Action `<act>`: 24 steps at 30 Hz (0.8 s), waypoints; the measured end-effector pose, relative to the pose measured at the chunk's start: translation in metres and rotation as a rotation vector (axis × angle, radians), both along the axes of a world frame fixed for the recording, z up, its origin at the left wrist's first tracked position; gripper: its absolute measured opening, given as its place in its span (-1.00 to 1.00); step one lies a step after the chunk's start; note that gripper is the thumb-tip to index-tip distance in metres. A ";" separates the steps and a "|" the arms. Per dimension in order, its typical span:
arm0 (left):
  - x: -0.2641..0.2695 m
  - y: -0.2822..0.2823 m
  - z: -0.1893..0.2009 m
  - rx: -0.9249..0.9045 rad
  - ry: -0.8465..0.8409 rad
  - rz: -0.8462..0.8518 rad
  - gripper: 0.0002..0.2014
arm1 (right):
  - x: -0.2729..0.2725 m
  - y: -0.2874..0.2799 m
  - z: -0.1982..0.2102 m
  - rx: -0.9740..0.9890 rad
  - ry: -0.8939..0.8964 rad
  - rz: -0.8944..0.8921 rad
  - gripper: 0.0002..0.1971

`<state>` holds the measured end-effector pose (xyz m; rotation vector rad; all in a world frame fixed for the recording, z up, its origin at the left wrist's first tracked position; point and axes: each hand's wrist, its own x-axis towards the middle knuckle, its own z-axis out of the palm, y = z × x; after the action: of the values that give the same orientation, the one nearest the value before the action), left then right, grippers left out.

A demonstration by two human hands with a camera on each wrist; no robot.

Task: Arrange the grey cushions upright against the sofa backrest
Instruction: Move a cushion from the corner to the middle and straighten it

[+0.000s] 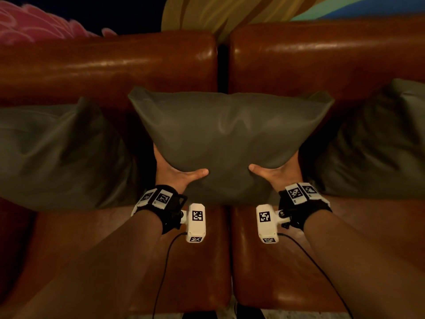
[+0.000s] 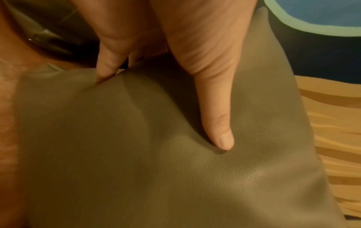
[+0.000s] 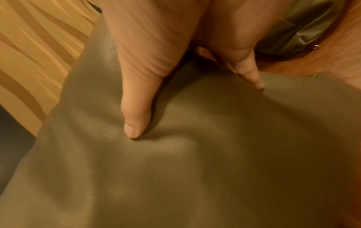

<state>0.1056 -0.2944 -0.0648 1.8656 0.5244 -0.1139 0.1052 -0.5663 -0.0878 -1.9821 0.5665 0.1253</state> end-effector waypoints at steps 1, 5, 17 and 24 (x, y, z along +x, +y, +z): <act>0.000 -0.001 -0.001 -0.002 0.001 0.007 0.41 | 0.000 -0.001 -0.001 0.004 0.003 0.011 0.38; -0.002 -0.007 -0.009 -0.016 0.037 0.011 0.43 | 0.001 -0.008 0.010 0.004 -0.038 0.049 0.26; -0.007 -0.007 -0.013 0.032 0.063 0.024 0.57 | -0.011 -0.001 0.012 -0.043 0.011 -0.078 0.57; -0.031 -0.030 -0.035 -0.010 0.106 0.004 0.65 | -0.043 0.025 -0.006 -0.029 0.120 -0.064 0.59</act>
<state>0.0747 -0.3242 -0.0999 1.8562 0.5990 -0.2129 0.0618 -0.5410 -0.0939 -1.9920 0.7118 0.1985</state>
